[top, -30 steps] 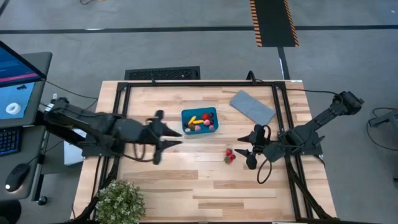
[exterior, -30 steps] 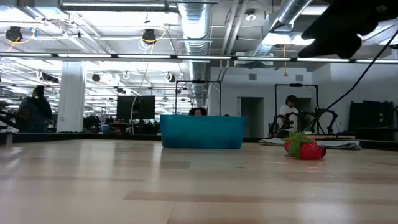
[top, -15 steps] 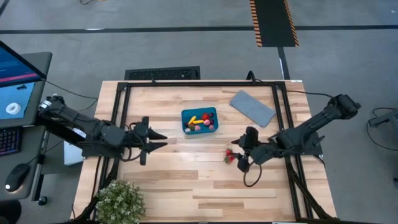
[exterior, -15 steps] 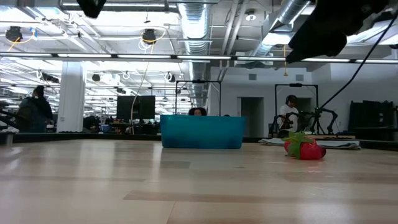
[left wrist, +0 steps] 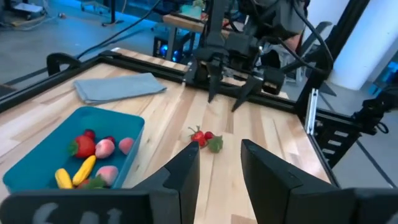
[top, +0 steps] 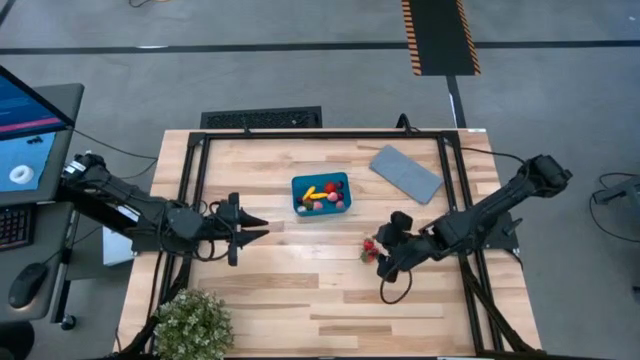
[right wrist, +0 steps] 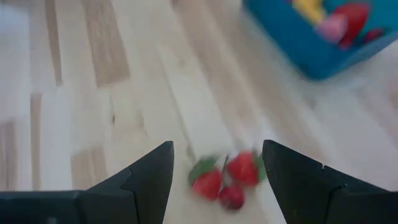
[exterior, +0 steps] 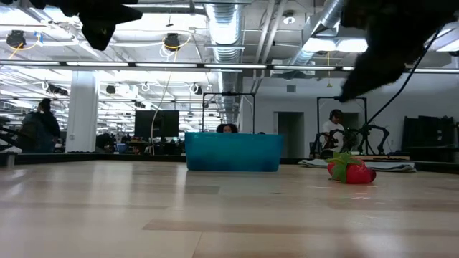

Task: Pick and placing Produce into tupperware
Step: Put the red strawberry into the blue bin

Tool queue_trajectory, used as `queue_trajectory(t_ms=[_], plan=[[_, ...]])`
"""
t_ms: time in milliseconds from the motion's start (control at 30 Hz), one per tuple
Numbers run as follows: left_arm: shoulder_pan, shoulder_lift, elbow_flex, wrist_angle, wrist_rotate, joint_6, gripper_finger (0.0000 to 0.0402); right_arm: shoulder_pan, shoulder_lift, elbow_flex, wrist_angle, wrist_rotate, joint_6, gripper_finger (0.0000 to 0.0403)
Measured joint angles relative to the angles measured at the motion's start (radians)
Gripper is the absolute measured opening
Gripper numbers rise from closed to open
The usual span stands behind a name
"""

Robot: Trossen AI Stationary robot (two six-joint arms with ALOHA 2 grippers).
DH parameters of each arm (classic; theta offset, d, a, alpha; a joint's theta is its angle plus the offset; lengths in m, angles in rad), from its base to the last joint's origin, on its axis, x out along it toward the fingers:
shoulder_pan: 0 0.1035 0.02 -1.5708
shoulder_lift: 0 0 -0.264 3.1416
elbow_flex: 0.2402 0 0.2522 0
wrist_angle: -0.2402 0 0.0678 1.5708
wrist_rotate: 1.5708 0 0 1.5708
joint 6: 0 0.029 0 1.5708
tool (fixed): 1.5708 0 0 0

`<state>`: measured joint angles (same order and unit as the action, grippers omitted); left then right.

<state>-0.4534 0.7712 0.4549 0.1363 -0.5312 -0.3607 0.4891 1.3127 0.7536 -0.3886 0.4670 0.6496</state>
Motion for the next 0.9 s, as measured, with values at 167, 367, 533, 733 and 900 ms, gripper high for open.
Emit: queue_trajectory(t_ms=[167,367,533,733,900], plan=[[-0.006,0.000,0.000,-0.003,-0.020,0.004,0.0107,0.038,0.077,0.000,-0.030,-0.047,0.062,0.0270],[-0.006,0.000,0.000,-0.004,-0.025,0.004,0.0107,0.054,0.146,-0.001,0.003,-0.049,0.077,0.0270],[-0.006,0.000,0.000,-0.004,-0.025,0.003,0.0107,0.054,0.185,-0.001,0.024,-0.074,0.073,0.0270],[-0.006,0.000,0.000,-0.004,-0.025,0.003,0.0107,0.046,0.232,-0.001,0.063,-0.088,0.050,0.0270],[-0.006,0.000,0.000,-0.004,-0.026,0.003,0.0107,0.021,0.249,-0.002,0.075,-0.089,0.023,0.0270]])
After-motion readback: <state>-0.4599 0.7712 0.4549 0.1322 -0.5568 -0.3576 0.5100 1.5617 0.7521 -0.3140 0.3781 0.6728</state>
